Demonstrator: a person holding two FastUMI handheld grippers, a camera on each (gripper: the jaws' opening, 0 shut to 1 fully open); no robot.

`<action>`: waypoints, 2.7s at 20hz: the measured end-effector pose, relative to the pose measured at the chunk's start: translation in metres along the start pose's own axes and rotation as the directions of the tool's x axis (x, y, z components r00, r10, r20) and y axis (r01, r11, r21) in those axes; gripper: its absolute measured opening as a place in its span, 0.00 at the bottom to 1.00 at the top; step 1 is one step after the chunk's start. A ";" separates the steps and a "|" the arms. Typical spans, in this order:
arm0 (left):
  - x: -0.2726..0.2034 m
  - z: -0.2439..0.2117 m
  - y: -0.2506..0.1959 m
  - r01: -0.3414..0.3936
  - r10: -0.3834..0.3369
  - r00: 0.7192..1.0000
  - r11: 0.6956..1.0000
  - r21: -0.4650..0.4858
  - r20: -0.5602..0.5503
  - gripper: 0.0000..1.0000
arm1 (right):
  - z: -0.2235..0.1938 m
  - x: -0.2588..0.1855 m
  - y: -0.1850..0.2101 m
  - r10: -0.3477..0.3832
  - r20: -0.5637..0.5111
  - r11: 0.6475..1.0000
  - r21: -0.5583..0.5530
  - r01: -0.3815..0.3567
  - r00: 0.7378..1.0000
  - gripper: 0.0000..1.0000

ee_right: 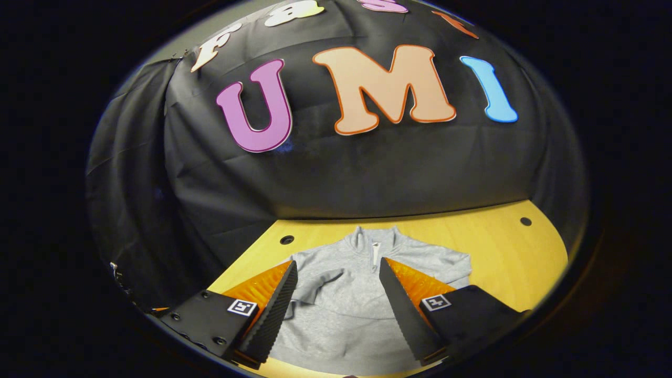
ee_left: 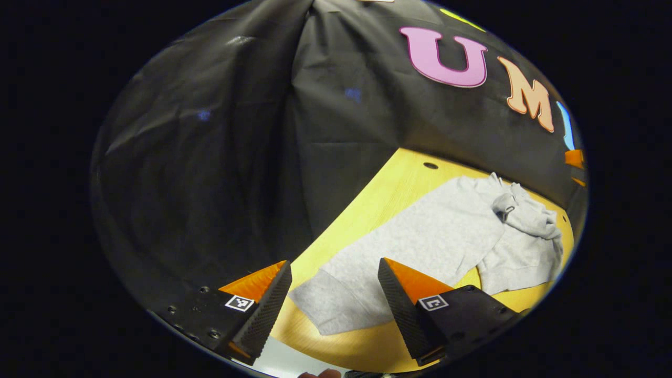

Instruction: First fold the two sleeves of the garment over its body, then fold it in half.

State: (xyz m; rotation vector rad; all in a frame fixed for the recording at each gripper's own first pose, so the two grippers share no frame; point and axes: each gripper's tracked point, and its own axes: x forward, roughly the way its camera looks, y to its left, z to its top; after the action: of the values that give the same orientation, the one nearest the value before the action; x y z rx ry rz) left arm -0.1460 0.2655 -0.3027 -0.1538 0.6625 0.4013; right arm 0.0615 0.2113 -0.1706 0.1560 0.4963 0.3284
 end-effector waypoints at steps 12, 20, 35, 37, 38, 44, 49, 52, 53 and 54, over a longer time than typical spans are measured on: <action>0.012 -0.042 -0.004 -0.005 0.009 0.989 1.000 0.030 -0.148 0.94 | 0.000 -0.042 -0.061 -0.116 0.034 0.991 -0.056 0.118 0.993 0.98; 0.018 -0.037 -0.017 -0.025 0.022 0.984 1.000 -0.011 -0.178 0.11 | 0.003 -0.062 -0.082 -0.136 0.059 0.984 -0.108 0.142 0.989 0.94; 0.023 0.074 -0.079 0.060 -0.065 0.997 0.994 -0.092 -0.049 0.00 | 0.005 -0.099 -0.122 -0.153 0.092 0.980 -0.116 0.163 0.984 0.98; 0.023 0.094 -0.100 0.094 -0.096 0.995 0.992 -0.081 -0.017 0.00 | 0.002 -0.104 -0.129 -0.160 0.088 0.980 -0.106 0.169 0.983 0.98; 0.022 0.102 -0.110 0.106 -0.107 0.994 0.992 -0.069 -0.003 0.00 | 0.000 -0.108 -0.132 -0.162 0.083 0.980 -0.101 0.170 0.983 0.98; 0.015 0.143 -0.188 0.242 -0.240 0.970 0.970 -0.034 0.042 0.00 | -0.008 -0.127 -0.155 -0.192 0.082 0.978 -0.066 0.197 0.978 0.98; 0.013 0.173 -0.255 0.334 -0.335 0.939 0.942 0.027 0.080 0.00 | -0.016 -0.143 -0.169 -0.215 0.078 0.974 -0.049 0.219 0.974 0.98; 0.010 0.182 -0.300 0.386 -0.391 0.916 0.920 0.069 0.087 0.00 | -0.019 -0.151 -0.180 -0.229 0.076 0.972 -0.041 0.232 0.971 0.98; 0.008 0.185 -0.315 0.403 -0.409 0.908 0.912 0.082 0.089 0.00 | -0.019 -0.153 -0.183 -0.233 0.077 0.971 -0.037 0.236 0.970 0.98; 0.005 0.185 -0.329 0.418 -0.426 0.900 0.903 0.095 0.088 0.00 | -0.019 -0.156 -0.187 -0.237 0.078 0.970 -0.033 0.240 0.968 0.98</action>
State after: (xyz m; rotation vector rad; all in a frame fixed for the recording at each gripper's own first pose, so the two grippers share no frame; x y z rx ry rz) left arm 0.0972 0.0159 -0.1571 -0.1993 0.5185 -0.0351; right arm -0.0268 -0.0161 -0.1600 0.0653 0.4293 0.0970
